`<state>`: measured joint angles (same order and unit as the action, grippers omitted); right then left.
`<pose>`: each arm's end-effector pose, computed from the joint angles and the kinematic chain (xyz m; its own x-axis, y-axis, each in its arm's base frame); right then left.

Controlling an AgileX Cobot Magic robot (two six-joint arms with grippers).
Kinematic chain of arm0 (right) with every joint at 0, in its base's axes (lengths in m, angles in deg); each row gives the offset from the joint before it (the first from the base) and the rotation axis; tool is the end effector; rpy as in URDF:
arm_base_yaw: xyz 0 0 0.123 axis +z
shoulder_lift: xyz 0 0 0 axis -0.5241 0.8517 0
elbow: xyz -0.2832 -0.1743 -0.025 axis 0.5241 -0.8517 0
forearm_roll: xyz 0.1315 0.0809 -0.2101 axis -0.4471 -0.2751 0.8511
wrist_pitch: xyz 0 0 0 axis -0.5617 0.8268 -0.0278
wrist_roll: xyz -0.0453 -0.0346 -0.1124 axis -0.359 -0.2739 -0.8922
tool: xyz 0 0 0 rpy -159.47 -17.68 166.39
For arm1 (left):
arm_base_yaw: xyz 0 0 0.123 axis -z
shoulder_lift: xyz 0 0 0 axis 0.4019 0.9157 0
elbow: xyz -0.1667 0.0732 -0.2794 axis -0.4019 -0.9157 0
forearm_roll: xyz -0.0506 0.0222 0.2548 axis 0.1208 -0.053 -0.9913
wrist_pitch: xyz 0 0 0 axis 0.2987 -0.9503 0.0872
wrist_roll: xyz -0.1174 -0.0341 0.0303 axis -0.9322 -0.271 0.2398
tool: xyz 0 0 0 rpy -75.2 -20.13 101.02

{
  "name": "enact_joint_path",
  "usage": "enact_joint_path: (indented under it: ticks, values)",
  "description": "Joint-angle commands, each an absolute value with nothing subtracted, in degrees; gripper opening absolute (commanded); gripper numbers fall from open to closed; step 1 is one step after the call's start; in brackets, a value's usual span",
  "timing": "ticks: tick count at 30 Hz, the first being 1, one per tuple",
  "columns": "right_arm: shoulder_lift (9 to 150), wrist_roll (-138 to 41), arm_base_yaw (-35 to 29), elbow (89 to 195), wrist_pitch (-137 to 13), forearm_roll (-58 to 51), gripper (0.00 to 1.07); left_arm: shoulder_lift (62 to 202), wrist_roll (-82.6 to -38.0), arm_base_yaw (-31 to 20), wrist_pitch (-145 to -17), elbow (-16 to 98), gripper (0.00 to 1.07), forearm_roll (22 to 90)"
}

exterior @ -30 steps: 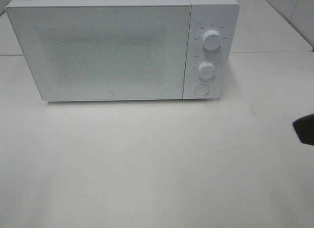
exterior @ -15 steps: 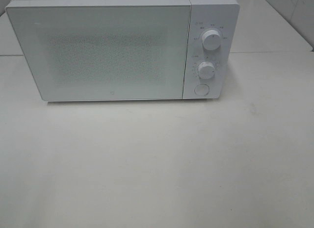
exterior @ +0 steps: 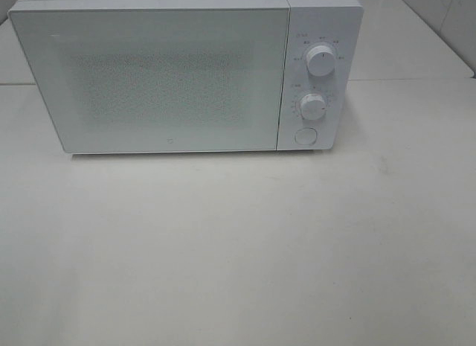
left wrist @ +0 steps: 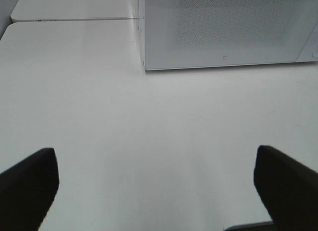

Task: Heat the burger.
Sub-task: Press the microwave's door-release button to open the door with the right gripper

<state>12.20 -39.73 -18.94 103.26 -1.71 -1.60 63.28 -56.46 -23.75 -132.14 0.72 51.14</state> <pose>-0.0072 -0.0044 0.2758 -0.4086 -0.0261 -0.9123 -0.1747 0.9833 0.0501 -0.0192 -0.0188 0.2710 -0.4371 0.0510 -0.8980 0.1557 0.9876 -0.0197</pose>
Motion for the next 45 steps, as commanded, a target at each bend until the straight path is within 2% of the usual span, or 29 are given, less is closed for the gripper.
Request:
enact_joint_path:
  ticks: [1, 24, 37, 42, 45]
  values:
    - [9.2, -40.2, -21.1, 103.0, -1.4, -1.0, 0.76, 62.3, -56.6, -23.9, -131.7, 0.6, 1.01, 51.2]
    - [10.5, -40.4, -20.8, 105.1, -3.2, -1.0, 0.76, 62.4, -56.6, -23.9, -131.7, 0.6, 1.01, 51.2]
    - [22.9, -40.3, -20.8, 105.4, -23.1, -1.0, 0.76, 62.4, -56.6, -23.9, -131.7, 0.6, 1.01, 51.2]
    - [33.0, -40.3, -20.8, 105.4, -34.3, -1.0, 0.76, 62.4, -56.6, -23.9, -131.7, 0.6, 1.01, 51.2]
    - [34.6, -40.3, -20.8, 105.4, -35.9, -1.0, 0.76, 62.4, -56.6, -23.9, -131.7, 0.6, 1.01, 51.2]
